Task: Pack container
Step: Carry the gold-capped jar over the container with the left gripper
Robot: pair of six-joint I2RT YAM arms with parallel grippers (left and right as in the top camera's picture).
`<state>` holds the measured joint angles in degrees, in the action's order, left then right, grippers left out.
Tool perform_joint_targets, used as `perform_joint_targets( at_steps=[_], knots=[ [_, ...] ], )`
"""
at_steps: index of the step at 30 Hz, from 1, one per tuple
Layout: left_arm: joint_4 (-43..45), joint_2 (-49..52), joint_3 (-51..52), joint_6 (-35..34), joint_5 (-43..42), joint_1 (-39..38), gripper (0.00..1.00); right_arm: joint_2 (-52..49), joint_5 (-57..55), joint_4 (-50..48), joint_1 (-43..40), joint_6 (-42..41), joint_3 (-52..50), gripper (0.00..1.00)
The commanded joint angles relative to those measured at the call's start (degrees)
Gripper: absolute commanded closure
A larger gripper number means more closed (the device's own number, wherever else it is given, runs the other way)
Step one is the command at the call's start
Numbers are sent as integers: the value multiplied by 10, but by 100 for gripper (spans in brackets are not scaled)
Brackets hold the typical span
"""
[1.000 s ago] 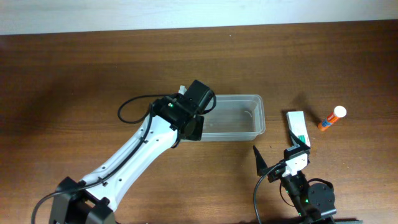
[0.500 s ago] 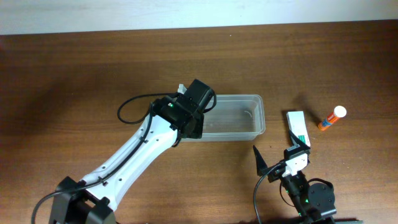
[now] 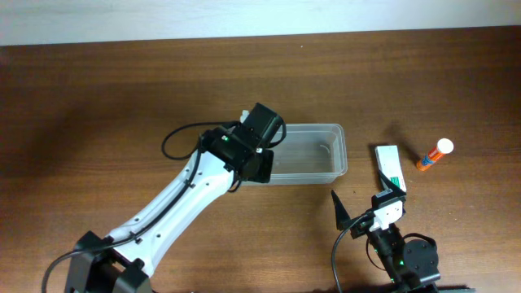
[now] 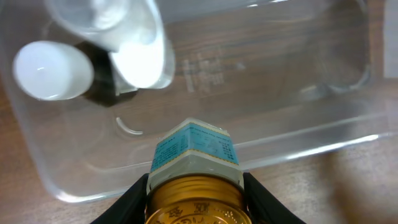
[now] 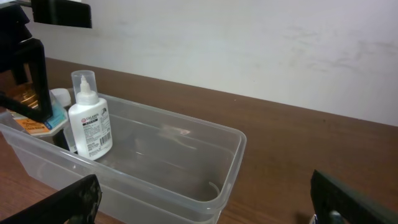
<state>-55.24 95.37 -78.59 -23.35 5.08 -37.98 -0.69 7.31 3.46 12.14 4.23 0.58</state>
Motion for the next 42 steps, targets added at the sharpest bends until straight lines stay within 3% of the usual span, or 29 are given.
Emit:
perform_joint_targets(
  at_steps=[1,5,15,21,23,26,28,35,42],
  knots=[
    [15,1,-13,52,-13,-15,67,4,-5,4,-2,-7,-3,2],
    [31,1,-13,118,-15,-21,62,4,-5,4,-2,-7,-3,2],
    [49,2,-13,399,-28,-20,61,4,-5,4,-2,-7,-3,2],
    [69,5,-13,495,-28,-20,62,4,-5,4,-2,-7,-3,2],
    [78,7,-13,515,-28,-20,63,4,-5,4,-2,-7,-3,2],
    [83,15,-13,535,-28,-20,77,4,-5,4,-2,-7,-3,2],
    [83,21,-13,537,-28,-20,81,4,-5,4,-2,-7,-3,2],
    [83,37,-26,544,-34,-20,81,4,-5,4,-2,-7,-3,2],
    [69,41,-112,556,-25,-20,81,4,-5,4,-2,-7,-3,2]
  ],
)
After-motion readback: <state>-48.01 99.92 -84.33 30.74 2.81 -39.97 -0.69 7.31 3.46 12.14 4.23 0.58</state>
